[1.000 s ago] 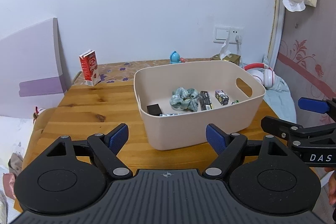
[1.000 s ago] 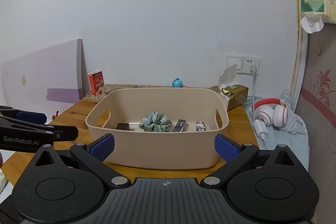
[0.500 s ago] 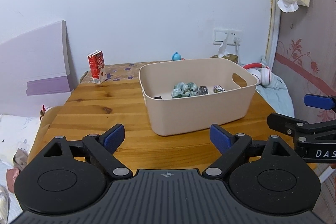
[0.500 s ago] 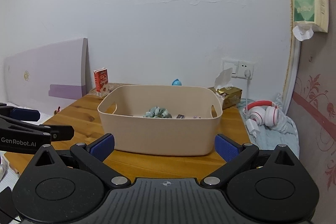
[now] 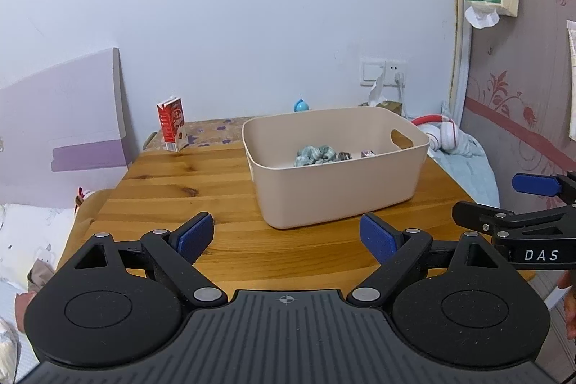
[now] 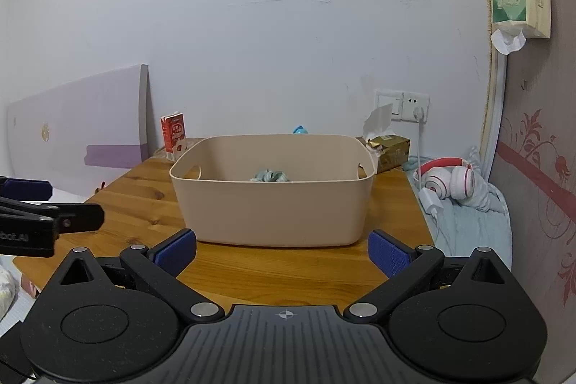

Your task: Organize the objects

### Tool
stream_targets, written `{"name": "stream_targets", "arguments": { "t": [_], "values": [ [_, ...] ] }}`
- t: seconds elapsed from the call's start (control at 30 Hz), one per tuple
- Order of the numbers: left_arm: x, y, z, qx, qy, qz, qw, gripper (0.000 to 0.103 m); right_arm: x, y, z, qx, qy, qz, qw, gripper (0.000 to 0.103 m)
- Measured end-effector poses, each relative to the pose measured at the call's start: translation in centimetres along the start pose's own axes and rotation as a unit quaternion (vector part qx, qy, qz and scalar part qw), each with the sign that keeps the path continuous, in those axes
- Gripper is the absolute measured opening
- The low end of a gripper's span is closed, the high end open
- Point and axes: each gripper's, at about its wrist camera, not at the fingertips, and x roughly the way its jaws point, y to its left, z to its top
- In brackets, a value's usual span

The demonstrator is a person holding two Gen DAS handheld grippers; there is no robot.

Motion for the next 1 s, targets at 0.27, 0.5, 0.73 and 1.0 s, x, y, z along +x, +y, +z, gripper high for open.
{"name": "stream_targets", "arguments": {
  "t": [0.27,0.5,0.73,1.0],
  "values": [
    [-1.4,-0.1,-0.1,0.008,-0.009,-0.004,0.9999,0.091,-0.2,-0.4,-0.4,0.007,0.000,-0.005,1.000,0.103],
    [-1.1,-0.2,-0.6,0.017,0.001,-0.012,0.9998,0.091,0.1,-0.5,-0.5,0.006,0.004,-0.005,1.000,0.103],
    [-0.7,0.1,-0.7,0.019,0.007,-0.015,0.9997,0.091,0.7,-0.4,-0.6,0.003,0.012,-0.004,1.000,0.103],
    [-0.6,0.6,-0.4,0.011,0.003,-0.026,0.9996,0.093,1.5,-0.6,-0.7,0.010,0.011,-0.005,1.000,0.103]
  ]
}}
